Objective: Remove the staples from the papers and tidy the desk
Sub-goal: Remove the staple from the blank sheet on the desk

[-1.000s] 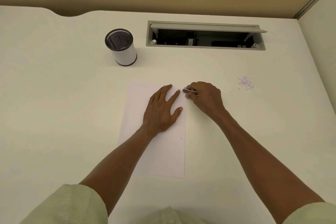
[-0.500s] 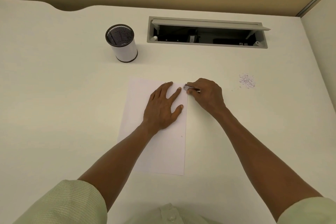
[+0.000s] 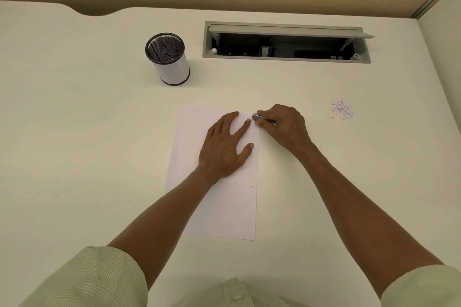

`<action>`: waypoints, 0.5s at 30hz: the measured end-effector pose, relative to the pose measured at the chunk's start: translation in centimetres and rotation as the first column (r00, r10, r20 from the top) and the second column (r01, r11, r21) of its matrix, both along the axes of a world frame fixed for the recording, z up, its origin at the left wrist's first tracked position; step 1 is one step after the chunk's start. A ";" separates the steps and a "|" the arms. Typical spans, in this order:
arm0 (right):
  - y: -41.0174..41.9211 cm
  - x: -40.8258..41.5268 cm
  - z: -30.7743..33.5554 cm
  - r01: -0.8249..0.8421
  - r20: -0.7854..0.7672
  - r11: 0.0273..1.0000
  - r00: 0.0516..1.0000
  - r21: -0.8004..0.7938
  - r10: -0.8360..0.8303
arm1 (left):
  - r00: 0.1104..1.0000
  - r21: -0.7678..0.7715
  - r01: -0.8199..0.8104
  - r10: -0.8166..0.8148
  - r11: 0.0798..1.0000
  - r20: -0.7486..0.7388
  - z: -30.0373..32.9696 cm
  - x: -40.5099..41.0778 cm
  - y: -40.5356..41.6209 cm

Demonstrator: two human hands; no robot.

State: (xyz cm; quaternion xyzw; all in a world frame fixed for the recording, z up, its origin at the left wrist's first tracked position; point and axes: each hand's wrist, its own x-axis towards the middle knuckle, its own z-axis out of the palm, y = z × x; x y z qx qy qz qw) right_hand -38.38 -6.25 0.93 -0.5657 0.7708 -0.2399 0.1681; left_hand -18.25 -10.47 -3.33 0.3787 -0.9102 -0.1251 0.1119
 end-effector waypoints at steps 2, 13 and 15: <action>-0.1 -0.1 0.1 -0.009 -0.012 1.000 1.000 0.005 0.009 | 1.000 -0.003 0.001 -0.001 1.000 -0.001 0.0 0.0 0.0; -0.1 0.6 0.4 0.054 0.028 0.998 0.998 0.013 -0.054 | 1.000 0.004 0.000 0.000 1.000 -0.003 0.0 0.0 0.0; -0.1 0.6 0.4 0.067 0.072 0.997 0.995 0.025 -0.069 | 1.000 0.005 0.004 -0.004 1.000 -0.001 -0.1 0.0 -0.1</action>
